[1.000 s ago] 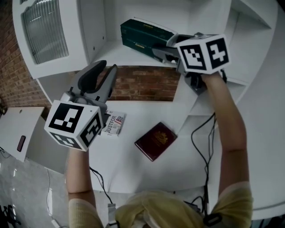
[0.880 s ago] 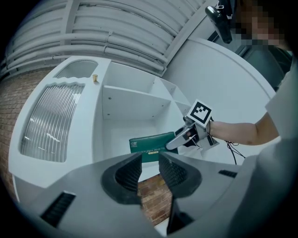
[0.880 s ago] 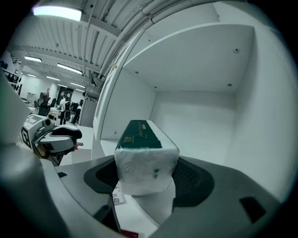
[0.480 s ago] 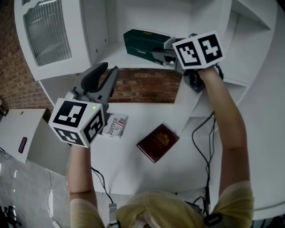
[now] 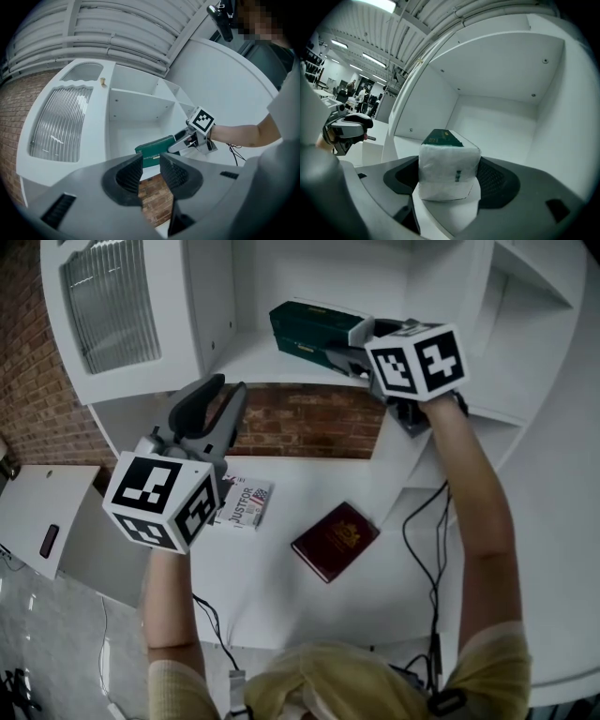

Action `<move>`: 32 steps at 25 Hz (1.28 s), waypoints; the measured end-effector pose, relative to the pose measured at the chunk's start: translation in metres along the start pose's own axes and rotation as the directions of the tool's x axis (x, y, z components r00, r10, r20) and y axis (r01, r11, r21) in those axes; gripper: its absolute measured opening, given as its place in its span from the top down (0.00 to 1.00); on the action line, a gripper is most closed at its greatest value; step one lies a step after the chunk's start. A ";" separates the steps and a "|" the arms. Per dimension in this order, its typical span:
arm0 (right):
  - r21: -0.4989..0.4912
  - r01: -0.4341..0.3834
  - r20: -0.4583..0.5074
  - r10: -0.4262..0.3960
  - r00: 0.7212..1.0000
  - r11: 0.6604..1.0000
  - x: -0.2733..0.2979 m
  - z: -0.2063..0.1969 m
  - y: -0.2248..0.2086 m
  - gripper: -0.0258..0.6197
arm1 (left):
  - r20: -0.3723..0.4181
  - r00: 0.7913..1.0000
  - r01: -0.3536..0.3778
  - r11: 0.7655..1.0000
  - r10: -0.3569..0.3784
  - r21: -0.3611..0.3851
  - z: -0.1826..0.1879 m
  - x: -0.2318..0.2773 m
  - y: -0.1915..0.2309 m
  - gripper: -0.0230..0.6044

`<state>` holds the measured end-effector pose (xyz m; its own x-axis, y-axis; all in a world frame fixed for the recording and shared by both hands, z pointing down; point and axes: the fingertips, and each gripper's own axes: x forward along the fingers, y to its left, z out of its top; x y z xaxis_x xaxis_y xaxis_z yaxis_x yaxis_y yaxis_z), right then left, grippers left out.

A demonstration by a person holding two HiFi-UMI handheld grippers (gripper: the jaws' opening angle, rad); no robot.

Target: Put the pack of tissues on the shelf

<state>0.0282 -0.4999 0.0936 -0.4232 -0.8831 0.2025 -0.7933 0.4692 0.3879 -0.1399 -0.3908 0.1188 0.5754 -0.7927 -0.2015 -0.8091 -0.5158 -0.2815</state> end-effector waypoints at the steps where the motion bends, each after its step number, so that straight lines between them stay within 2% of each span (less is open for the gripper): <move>1: -0.003 0.008 0.005 -0.008 1.000 1.000 0.000 0.000 -0.001 0.44 | -0.001 1.000 0.000 1.000 0.000 0.000 -0.001 -0.001 0.000 0.78; 11: 0.005 0.050 0.058 -0.050 0.997 0.999 -0.002 0.006 -0.011 0.37 | 0.004 1.000 -0.004 1.000 0.004 -0.008 -0.001 -0.007 0.003 0.78; 20: -0.156 0.173 0.166 -0.147 0.975 0.972 -0.017 0.024 -0.002 0.36 | 0.016 1.000 -0.007 1.000 0.007 -0.018 -0.001 -0.010 0.001 0.78; 24: -0.119 0.177 0.214 -0.149 0.965 0.977 -0.027 0.028 0.001 0.36 | 0.026 1.000 -0.016 0.999 0.017 -0.029 0.001 -0.014 0.001 0.78; 32: -0.014 0.112 0.351 -0.100 0.931 0.994 -0.062 0.027 0.021 0.37 | 0.053 0.998 -0.038 0.997 0.042 -0.061 0.000 -0.024 -0.001 0.78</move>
<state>0.0262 -0.4349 0.0648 -0.4685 -0.8677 -0.1659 -0.8296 0.3675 0.4204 -0.1535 -0.3711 0.1235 0.5467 -0.7950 -0.2628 -0.8364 -0.5039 -0.2157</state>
